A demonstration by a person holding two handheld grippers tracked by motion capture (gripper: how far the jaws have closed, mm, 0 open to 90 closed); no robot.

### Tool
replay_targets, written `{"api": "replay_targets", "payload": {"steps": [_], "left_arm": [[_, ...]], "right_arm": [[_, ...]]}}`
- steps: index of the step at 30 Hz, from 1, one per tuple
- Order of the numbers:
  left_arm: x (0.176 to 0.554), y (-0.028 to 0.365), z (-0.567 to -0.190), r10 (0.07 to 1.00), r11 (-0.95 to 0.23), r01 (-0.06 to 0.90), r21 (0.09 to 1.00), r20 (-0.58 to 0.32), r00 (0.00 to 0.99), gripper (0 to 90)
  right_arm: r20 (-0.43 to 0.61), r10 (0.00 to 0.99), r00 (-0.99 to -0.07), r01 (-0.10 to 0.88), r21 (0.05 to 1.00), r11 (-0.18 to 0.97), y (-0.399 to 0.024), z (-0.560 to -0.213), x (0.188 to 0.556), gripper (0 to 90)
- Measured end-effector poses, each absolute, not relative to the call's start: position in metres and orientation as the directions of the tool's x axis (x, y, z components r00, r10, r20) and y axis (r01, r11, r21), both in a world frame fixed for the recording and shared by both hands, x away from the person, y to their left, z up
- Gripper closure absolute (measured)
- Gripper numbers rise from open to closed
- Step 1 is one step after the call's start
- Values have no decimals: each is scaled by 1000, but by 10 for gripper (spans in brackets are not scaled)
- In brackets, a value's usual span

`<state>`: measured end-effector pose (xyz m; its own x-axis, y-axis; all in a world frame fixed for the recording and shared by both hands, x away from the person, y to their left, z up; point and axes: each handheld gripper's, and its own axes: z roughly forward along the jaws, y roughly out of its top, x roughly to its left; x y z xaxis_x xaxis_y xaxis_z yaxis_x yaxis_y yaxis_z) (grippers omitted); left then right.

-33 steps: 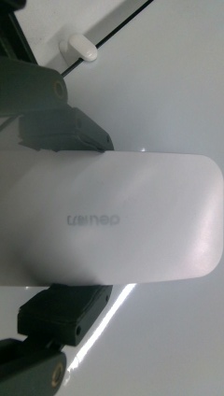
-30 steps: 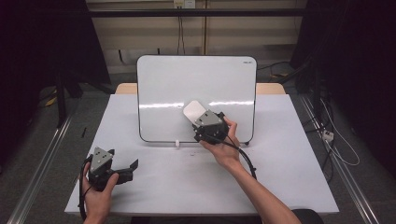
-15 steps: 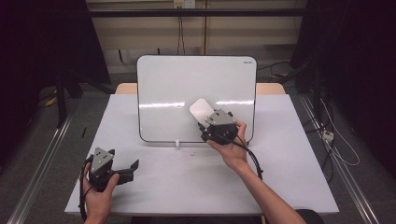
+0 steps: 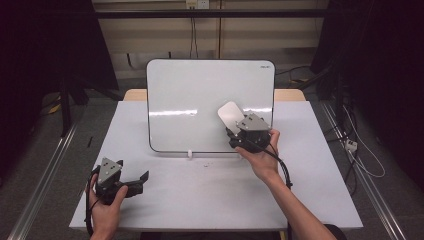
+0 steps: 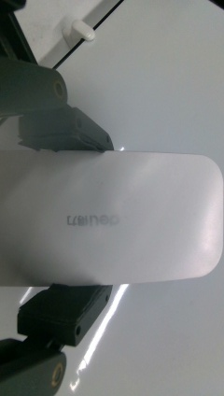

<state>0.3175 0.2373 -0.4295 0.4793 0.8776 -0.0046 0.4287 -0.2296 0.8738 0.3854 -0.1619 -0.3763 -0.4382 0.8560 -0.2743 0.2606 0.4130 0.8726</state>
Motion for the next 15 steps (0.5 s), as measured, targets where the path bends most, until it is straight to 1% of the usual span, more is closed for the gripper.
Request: {"api": "replay_targets", "payload": {"steps": [15], "left_arm": [[315,238,-427,880,-234,418,878,9,474,56]], "right_arm": [[-280,876,-393,276,873,403,-194,-378,377,319]]}}
